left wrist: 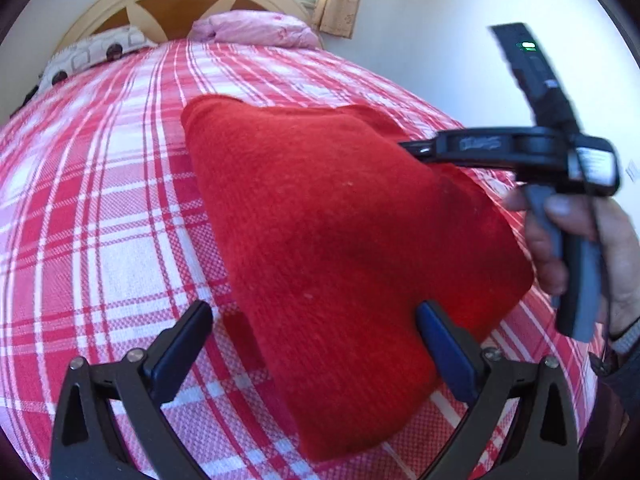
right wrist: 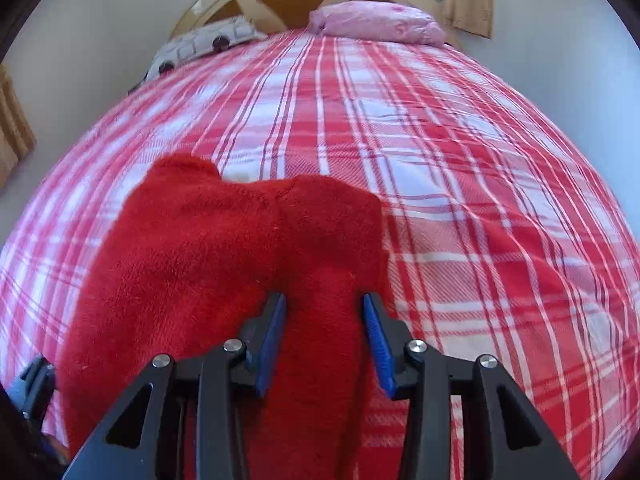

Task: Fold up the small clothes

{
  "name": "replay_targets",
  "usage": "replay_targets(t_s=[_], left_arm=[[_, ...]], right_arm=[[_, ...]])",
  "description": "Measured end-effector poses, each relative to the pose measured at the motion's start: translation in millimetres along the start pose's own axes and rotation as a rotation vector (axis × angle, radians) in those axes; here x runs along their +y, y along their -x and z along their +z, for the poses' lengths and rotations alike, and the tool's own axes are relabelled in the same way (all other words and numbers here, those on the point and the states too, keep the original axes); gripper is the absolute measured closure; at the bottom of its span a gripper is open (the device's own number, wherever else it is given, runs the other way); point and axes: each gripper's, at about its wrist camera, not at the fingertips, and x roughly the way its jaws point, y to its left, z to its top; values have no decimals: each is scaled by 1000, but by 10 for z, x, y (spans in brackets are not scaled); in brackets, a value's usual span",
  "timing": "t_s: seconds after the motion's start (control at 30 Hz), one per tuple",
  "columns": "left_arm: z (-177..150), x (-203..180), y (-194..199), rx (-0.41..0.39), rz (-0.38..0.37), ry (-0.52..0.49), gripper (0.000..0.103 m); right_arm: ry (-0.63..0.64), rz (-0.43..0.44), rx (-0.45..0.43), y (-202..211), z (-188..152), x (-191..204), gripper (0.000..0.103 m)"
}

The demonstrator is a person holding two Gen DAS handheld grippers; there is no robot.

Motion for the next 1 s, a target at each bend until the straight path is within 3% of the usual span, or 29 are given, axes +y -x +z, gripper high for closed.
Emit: replay_targets(t_s=[0.17, 0.23, 0.3, 0.33, 0.5, 0.63, 0.77, 0.93, 1.0], left_arm=[[-39, -38, 78, -34, -5, -19, 0], [-39, -27, 67, -26, -18, -13, 0], [-35, -6, 75, -31, -17, -1, 0], [-34, 18, 99, -44, -4, 14, 0], [-57, 266, 297, -157, -21, 127, 0], [-46, 396, 218, -120, -3, 206, 0], [-48, 430, 215, -119, 18, 233, 0], [-47, 454, 156, -92, 6, 244, 0], [-46, 467, 142, -84, -2, 252, 0]], right_arm=[[-12, 81, -82, 586, -390, -27, 62], [34, 74, -28, 578, -547, 54, 73], [107, 17, 77, 377, -714, 129, 73], [118, 13, 80, 350, -744, 116, 73], [103, 11, -13, 670, -544, 110, 73], [143, 49, -116, 937, -307, 388, 73], [206, 125, -76, 642, -89, 747, 73], [258, 66, 95, -103, -111, 974, 73], [279, 58, 61, -158, -157, 1011, 73]])
